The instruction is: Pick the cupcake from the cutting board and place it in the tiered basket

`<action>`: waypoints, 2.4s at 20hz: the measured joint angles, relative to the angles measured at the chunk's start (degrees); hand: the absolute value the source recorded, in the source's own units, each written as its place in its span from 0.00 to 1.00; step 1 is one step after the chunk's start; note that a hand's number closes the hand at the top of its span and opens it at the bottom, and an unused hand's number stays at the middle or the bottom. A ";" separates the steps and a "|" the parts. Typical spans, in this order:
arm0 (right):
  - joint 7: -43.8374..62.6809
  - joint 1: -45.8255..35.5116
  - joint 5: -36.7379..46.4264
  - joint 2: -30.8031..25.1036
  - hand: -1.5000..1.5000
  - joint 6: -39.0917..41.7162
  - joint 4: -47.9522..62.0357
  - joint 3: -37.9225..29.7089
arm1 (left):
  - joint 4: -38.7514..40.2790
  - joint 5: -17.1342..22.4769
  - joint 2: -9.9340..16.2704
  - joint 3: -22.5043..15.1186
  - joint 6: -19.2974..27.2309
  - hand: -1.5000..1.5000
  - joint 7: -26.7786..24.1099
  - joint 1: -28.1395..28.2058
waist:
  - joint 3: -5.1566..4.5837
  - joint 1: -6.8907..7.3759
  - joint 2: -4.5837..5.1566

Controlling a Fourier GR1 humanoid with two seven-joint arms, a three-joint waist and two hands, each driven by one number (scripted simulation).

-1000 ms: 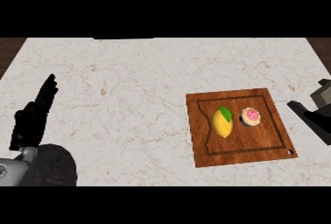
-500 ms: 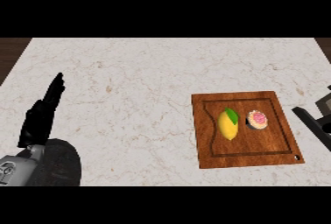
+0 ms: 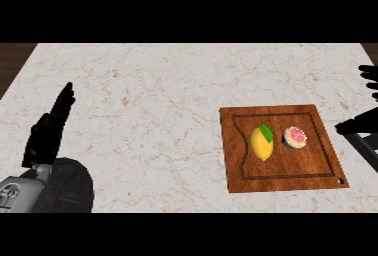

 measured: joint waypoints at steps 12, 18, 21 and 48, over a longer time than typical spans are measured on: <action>3.12 -2.36 2.73 4.96 0.00 1.91 2.41 5.93 | -0.93 -2.92 -2.36 1.06 0.04 0.50 0.88 1.10 | 0.00 -0.87 -0.21; 4.11 -1.40 5.81 6.47 0.00 1.96 -0.57 7.20 | -1.80 -4.10 -3.18 2.00 -0.88 0.50 1.61 1.46 | 0.02 -1.08 -0.26; 3.42 -1.56 8.27 6.66 0.00 2.61 0.89 8.43 | -1.97 -3.66 -2.74 3.15 -2.19 0.50 1.13 2.19 | 0.02 -0.86 -0.22; 2.71 2.32 19.63 16.13 0.00 3.88 4.14 8.56 | -3.09 -7.65 -6.42 6.97 -5.65 0.50 1.94 2.35 | 0.03 -0.94 -0.21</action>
